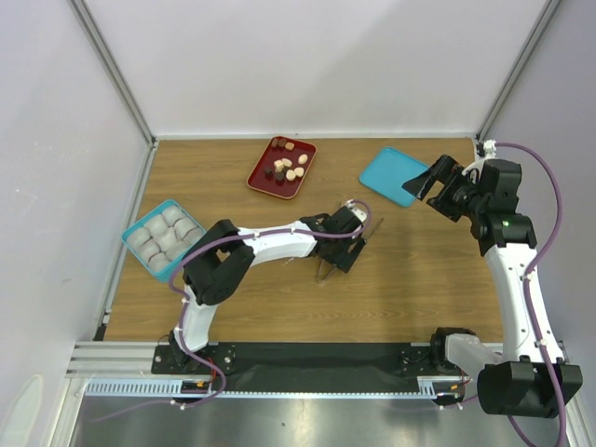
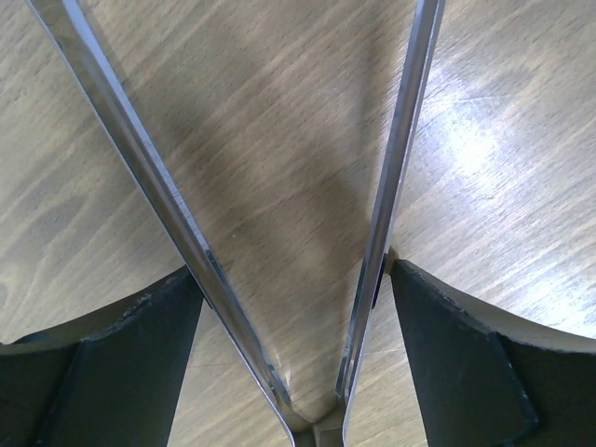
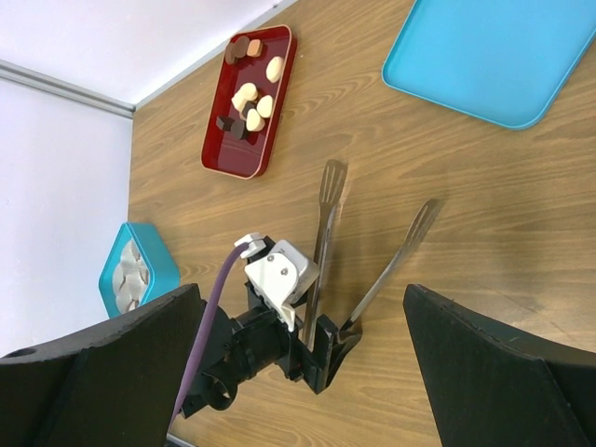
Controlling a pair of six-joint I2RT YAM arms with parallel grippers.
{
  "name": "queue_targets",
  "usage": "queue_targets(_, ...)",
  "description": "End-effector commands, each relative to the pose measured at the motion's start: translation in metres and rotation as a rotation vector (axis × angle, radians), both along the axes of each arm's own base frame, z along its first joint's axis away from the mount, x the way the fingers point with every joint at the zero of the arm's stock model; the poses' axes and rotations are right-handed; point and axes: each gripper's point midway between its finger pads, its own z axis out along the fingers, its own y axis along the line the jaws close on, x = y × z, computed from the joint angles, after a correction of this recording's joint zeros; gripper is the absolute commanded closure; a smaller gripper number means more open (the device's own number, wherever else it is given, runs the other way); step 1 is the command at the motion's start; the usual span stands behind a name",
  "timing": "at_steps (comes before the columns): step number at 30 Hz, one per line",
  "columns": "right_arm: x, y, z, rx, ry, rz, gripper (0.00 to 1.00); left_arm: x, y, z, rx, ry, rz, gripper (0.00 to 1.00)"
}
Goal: Pack the chocolate
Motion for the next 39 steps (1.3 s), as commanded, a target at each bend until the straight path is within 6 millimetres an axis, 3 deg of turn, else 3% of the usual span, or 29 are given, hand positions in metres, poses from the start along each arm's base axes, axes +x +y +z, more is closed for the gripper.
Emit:
queue_targets(1, -0.001, 0.001, 0.012, -0.014, -0.062, 0.018, 0.0, 0.009, -0.009, 0.002, -0.017, -0.015, 0.013, 0.12)
queue_targets(11, 0.0, 0.001, 0.01, -0.011, -0.06, 0.02, 0.0, 0.011, -0.003, -0.005, 0.018, -0.008, 0.063, 0.15)
queue_targets(14, -0.001, 0.001, 0.011, -0.01, -0.062, 0.021, 0.0, 0.008, -0.003, -0.008, 0.012, 0.005, 0.059, 0.21)
queue_targets(19, -0.001, 0.001, 0.012, -0.012, -0.067, 0.022, 0.0, 0.004, 0.0, -0.007, 0.031, 0.024, 0.053, 0.42)
queue_targets(23, -0.002, 0.002, 0.014, -0.008, -0.072, 0.023, 0.01, 0.004, 0.005, 0.021, 0.018, -0.002, 0.057, 0.44)
queue_targets(31, -0.003, 0.004, 0.015, 0.001, -0.074, 0.029, 0.0, 0.009, 0.015, 0.116, -0.018, -0.086, 0.05, 0.4)
queue_targets(34, -0.004, 0.004, 0.017, 0.003, -0.077, 0.031, 0.0, 0.01, 0.023, 0.14, -0.014, -0.104, 0.06, 0.39)
queue_targets(39, -0.004, 0.006, 0.018, 0.013, -0.081, 0.038, 0.0, 0.009, 0.031, 0.164, -0.025, -0.111, 0.072, 0.39)
